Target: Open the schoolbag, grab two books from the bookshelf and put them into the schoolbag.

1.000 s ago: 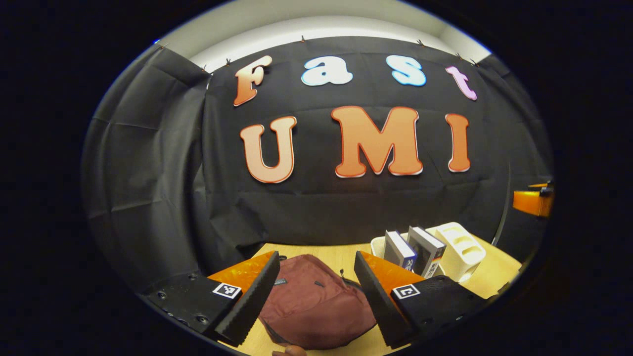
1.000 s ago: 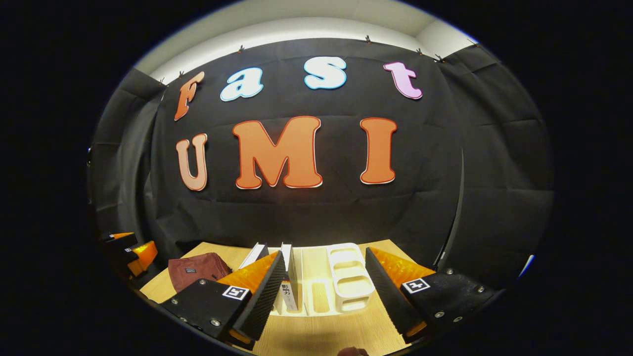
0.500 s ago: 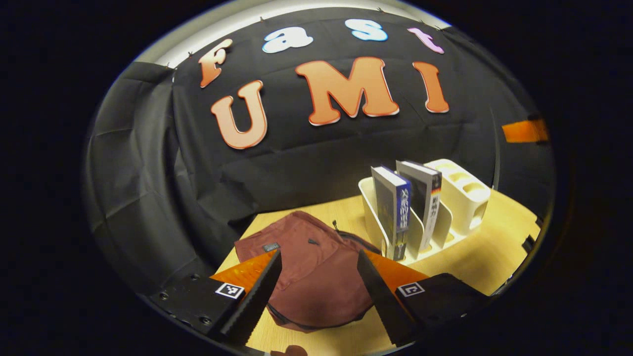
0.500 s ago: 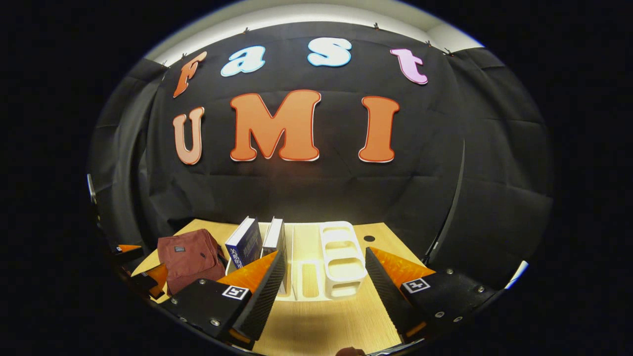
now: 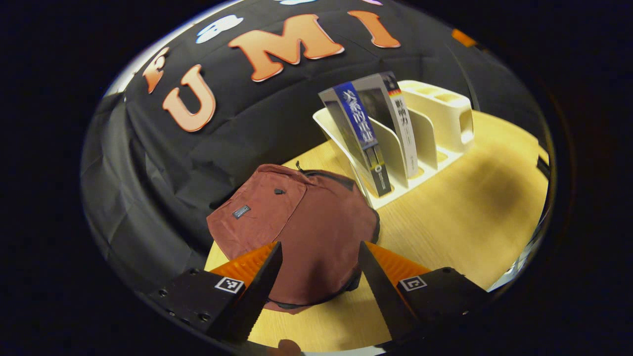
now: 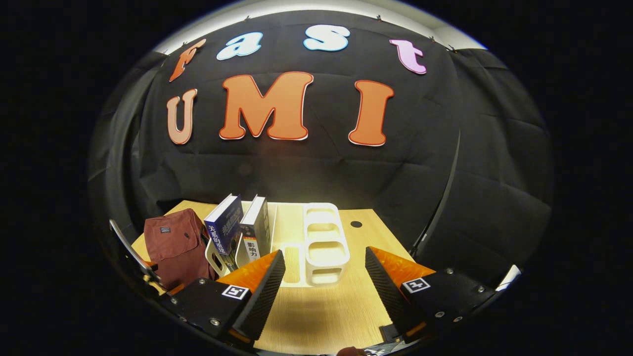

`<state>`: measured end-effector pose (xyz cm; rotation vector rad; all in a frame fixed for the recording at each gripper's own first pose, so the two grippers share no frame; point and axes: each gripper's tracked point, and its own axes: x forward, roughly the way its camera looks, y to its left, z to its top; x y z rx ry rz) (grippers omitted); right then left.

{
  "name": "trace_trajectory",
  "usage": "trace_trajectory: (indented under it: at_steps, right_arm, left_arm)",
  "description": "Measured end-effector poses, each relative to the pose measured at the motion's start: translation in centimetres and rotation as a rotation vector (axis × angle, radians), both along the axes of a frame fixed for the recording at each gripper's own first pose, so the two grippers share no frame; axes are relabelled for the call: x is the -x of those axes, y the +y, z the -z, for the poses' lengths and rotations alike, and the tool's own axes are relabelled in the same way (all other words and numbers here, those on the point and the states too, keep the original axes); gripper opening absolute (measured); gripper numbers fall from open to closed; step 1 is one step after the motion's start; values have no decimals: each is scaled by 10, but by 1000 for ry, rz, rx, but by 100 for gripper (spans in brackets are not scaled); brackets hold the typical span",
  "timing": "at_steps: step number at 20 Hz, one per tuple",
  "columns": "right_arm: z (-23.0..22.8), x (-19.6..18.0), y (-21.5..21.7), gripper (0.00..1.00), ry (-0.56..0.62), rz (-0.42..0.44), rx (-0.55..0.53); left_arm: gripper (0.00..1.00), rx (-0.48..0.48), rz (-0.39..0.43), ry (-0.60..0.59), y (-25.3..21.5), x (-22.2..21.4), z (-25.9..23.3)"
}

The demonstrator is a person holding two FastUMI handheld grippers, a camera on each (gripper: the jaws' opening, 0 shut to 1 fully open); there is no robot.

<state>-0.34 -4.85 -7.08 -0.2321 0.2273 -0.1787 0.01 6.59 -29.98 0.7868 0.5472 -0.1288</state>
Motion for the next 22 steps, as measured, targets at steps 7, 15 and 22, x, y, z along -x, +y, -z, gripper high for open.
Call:
trace_trajectory:
  at_steps: [7,15,22]
  right_arm:
    - [9,6,-11,97,25,34,-16]
    - [19,4,-8,97,59,33,-39]
    - [17,2,-5,97,57,34,-57]
  left_arm:
    - [98,-115,41,71,5,-4,39]
    - [88,-118,33,139,12,-15,51]
    - [22,-84,52,209,9,-12,61]
